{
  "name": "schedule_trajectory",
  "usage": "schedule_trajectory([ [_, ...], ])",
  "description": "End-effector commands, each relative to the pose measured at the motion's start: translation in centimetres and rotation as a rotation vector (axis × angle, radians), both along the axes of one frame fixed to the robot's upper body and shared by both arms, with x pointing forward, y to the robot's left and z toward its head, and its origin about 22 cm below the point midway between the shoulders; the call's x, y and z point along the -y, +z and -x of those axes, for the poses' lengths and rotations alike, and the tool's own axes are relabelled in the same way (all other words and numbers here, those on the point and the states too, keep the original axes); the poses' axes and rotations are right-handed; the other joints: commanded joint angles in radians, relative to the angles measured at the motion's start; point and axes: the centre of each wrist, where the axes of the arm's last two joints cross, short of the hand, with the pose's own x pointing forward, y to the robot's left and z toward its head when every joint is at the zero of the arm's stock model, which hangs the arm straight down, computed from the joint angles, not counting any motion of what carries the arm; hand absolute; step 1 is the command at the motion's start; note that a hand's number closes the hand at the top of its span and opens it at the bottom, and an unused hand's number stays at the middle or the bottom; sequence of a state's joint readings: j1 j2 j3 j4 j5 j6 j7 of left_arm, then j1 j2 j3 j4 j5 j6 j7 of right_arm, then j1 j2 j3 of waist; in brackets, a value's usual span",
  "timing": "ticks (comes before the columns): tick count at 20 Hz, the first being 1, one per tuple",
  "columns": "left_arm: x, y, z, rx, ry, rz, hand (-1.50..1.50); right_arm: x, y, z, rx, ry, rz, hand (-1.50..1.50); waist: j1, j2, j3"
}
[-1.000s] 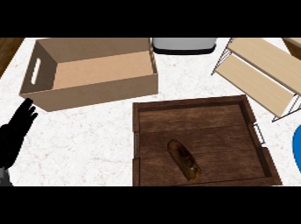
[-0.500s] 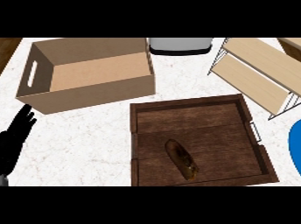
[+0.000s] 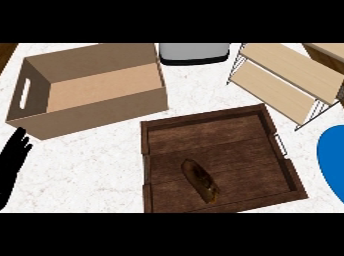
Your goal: Pick the can from the tray and place it in the tiered shelf
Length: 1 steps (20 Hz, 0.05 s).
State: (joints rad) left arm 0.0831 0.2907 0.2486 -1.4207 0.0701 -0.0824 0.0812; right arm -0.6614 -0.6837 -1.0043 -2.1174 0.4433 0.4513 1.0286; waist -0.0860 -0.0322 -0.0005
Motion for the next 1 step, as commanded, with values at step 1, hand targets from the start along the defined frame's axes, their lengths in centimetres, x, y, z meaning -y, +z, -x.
schedule_trajectory([
  [1, -0.72, 0.28, 0.81, -0.017, 0.022, -0.011, 0.0, 1.04, 0.23, 4.39, -0.132, -0.052, -0.042, -1.5, -0.027, -0.008, 0.002],
])
